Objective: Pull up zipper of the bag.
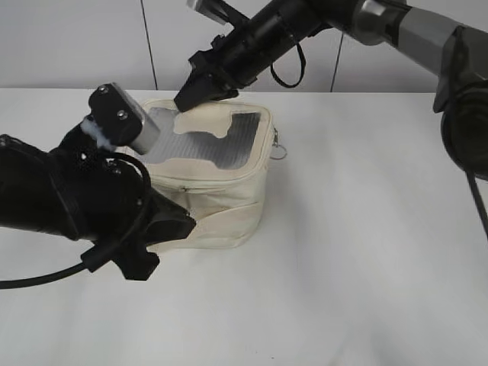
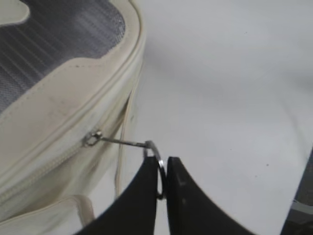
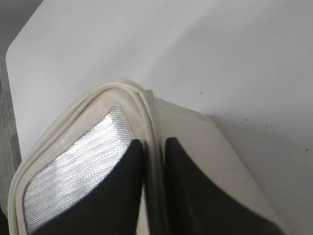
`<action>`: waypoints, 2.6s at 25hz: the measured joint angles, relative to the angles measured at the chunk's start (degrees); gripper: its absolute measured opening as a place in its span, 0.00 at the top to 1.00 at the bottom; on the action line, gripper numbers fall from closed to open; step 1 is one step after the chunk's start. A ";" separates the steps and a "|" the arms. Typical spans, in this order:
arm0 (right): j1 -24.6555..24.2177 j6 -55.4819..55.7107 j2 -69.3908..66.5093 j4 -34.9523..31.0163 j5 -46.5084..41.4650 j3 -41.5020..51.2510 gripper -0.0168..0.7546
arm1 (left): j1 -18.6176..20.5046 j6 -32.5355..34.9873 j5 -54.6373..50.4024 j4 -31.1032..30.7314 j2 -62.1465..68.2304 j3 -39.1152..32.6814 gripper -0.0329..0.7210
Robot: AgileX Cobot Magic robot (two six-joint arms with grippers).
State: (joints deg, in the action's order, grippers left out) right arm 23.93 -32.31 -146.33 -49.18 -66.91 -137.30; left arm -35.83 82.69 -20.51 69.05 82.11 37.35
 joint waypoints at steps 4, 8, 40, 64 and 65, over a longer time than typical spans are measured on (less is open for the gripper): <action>-2.68 0.12 0.00 1.42 -1.86 -3.37 0.49 | -0.03 -3.21 -4.31 -0.13 -3.82 -0.17 0.61; -7.17 1.67 2.34 2.39 -2.28 -4.79 0.50 | 3.09 -9.49 -8.46 -1.31 -10.09 -0.17 0.52; -20.22 -74.52 42.02 -53.66 22.87 88.70 0.44 | 15.45 -17.13 -48.87 -22.34 47.76 78.84 0.54; -15.04 -93.43 41.15 -55.19 28.35 88.70 0.44 | 14.45 -21.15 -49.46 -26.13 49.07 79.25 0.92; -15.04 -95.15 41.15 -55.19 28.35 88.70 0.44 | 14.45 -21.15 -49.46 -26.06 49.07 79.25 0.92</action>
State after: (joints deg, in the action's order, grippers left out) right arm 8.89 -127.46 -105.18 -104.37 -38.57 -48.60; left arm -21.38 61.54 -69.97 42.99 131.17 116.60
